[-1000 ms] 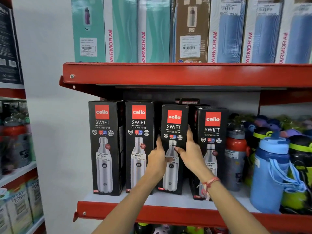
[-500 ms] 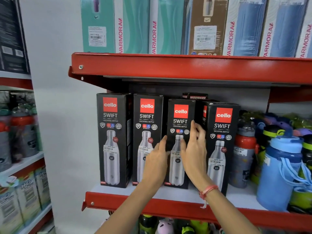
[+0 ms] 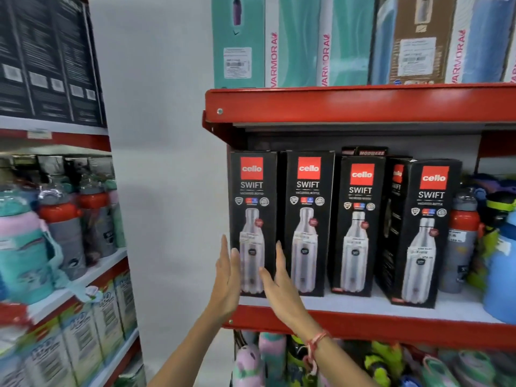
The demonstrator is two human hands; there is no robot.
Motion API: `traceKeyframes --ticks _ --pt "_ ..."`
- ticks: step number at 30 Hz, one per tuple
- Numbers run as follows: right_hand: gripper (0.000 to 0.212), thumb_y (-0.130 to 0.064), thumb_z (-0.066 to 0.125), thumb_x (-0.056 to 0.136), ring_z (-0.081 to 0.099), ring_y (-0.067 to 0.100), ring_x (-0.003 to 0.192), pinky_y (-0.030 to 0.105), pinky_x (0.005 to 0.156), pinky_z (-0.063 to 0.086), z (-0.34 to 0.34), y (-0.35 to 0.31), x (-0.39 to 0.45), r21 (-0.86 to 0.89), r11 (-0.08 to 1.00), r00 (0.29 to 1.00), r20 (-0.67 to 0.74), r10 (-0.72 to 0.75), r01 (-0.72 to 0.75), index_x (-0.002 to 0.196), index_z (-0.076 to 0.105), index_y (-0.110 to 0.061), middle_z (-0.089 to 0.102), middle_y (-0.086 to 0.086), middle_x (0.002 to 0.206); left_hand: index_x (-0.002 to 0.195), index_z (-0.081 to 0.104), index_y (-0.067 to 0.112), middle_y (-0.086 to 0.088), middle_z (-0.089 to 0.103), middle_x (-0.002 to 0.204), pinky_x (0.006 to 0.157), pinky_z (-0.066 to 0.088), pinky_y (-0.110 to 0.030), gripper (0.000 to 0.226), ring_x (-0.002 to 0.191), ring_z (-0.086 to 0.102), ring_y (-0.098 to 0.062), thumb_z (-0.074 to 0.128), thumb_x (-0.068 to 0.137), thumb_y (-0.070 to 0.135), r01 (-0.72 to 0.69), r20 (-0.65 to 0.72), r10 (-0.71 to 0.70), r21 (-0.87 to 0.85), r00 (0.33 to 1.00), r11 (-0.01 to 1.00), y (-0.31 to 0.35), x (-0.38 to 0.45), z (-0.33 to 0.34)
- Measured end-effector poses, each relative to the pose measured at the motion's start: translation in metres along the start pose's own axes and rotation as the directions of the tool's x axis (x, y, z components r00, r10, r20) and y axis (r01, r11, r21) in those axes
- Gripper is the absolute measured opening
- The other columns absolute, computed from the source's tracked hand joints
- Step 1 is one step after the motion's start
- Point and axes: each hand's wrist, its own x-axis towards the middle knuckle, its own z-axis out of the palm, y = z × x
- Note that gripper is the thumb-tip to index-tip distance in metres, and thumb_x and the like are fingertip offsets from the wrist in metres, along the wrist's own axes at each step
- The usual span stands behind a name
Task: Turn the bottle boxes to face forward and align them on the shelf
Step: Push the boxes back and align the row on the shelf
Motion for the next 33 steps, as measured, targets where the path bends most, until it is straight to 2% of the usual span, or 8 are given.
traceKeyframes --ticks 3,7,15,18,22,26,29,33 --pt "0.069 -0.038 0.03 0.095 0.038 -0.005 0.054 0.017 0.056 0.033 0.013 0.0 0.0 0.009 1.0 0.998 -0.061 0.023 -0.022 0.126 -0.021 -0.07 0.026 -0.023 0.082 0.141 -0.006 0.054 0.013 0.01 0.158 0.12 0.017 -0.039 0.064 0.145 0.017 -0.011 0.008 0.082 0.074 0.0 0.17 -0.002 0.013 0.985 1.0 -0.011 0.003 -0.015" --pt "0.069 -0.035 0.03 0.095 0.046 0.004 0.061 0.025 0.06 0.038 0.01 -0.009 -0.009 -0.045 0.998 0.995 -0.086 0.041 -0.045 0.135 -0.018 -0.063 0.045 -0.017 0.115 0.135 -0.005 0.065 0.008 0.031 0.153 0.113 0.031 -0.047 0.047 0.137 0.038 -0.019 0.011 0.09 0.066 -0.025 0.216 0.009 0.071 0.976 0.997 -0.015 -0.001 -0.028" --pt "0.066 -0.029 0.033 0.098 0.053 0.015 0.061 0.025 0.056 0.032 0.002 -0.018 -0.044 -0.124 0.989 0.993 -0.099 0.064 -0.077 0.144 -0.008 -0.053 0.068 0.003 0.091 0.136 0.003 0.064 0.019 0.038 0.145 0.112 0.034 -0.043 0.057 0.129 0.045 -0.011 0.009 0.081 0.076 -0.054 0.195 0.038 0.077 0.98 0.996 -0.009 -0.034 -0.038" --pt "0.065 -0.03 0.033 0.098 0.042 0.013 0.05 0.018 0.049 0.032 -0.001 -0.017 -0.05 -0.145 0.986 0.994 -0.091 0.065 -0.078 0.143 -0.007 -0.055 0.042 -0.007 0.057 0.138 0.003 0.062 0.018 0.03 0.152 0.116 0.029 -0.04 0.057 0.138 0.034 -0.01 0.011 0.083 0.074 -0.066 0.19 0.048 0.091 0.981 0.994 -0.01 -0.041 -0.038" --pt "0.06 -0.037 0.035 0.098 0.059 0.007 0.077 0.023 0.069 0.041 -0.007 -0.013 -0.049 -0.143 0.989 0.99 -0.137 0.023 -0.042 0.144 0.002 -0.055 0.061 -0.007 0.102 0.145 0.009 0.049 0.016 0.037 0.143 0.105 0.034 -0.028 0.054 0.125 0.043 -0.007 0.018 0.092 0.06 -0.081 0.104 0.063 0.178 0.993 0.981 -0.003 -0.048 -0.028" --pt "0.055 -0.039 0.036 0.098 0.05 0.012 0.118 0.036 0.104 0.04 -0.034 -0.001 -0.041 -0.149 0.989 0.944 -0.326 -0.053 0.004 0.149 0.017 -0.041 0.039 -0.004 0.146 0.136 0.044 0.021 0.005 0.042 0.132 0.103 0.04 -0.024 0.044 0.122 0.045 -0.009 0.032 0.097 0.038 -0.299 -0.156 0.355 0.296 0.922 0.907 0.017 -0.054 -0.009" --pt "0.053 -0.035 0.037 0.099 0.043 0.018 0.129 0.029 0.101 0.035 -0.061 0.011 -0.033 -0.1 0.994 0.929 -0.369 0.008 -0.048 0.15 0.021 -0.031 0.035 0.003 0.151 0.133 0.046 0.022 0.009 0.044 0.132 0.102 0.039 -0.019 0.038 0.121 0.046 -0.002 0.034 0.098 0.033 -0.433 0.044 0.432 0.167 0.901 0.886 0.034 -0.052 0.022" --pt "0.054 -0.037 0.036 0.1 0.033 0.019 0.14 0.038 0.113 0.03 -0.081 0.027 -0.028 -0.003 0.993 0.948 -0.298 0.11 -0.116 0.151 0.02 -0.031 0.031 0.002 0.155 0.149 0.002 0.033 0.015 -0.004 0.158 0.112 0.005 -0.017 0.064 0.143 -0.003 0.004 0.025 0.094 0.056 -0.182 0.304 0.154 0.068 0.94 0.981 0.04 -0.05 0.076"
